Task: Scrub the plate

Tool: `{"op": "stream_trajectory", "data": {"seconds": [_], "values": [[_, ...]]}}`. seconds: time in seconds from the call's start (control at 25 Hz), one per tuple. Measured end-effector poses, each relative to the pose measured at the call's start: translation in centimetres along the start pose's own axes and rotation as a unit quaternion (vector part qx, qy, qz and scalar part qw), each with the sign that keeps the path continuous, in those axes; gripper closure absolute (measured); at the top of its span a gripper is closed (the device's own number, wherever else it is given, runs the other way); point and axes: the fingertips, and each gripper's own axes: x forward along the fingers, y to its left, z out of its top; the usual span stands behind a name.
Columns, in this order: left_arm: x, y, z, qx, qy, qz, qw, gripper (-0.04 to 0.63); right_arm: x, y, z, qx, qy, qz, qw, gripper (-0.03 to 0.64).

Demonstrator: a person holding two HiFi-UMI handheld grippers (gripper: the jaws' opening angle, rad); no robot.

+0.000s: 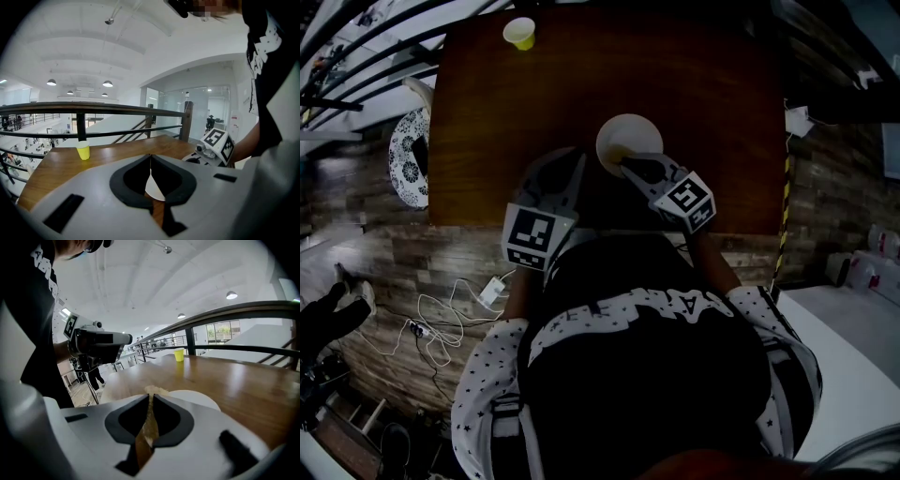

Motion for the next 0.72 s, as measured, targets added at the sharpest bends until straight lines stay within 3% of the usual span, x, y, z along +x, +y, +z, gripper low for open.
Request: {"op": "stream_trajectory", "data": {"seconds": [0.72], "values": [[-0.4, 1.2, -0.2, -0.018, 0.0, 0.041, 0.999, 0.581, -1.2, -6.7, 0.7, -0.012, -0.004, -0.066, 0.998, 0.574]]}}
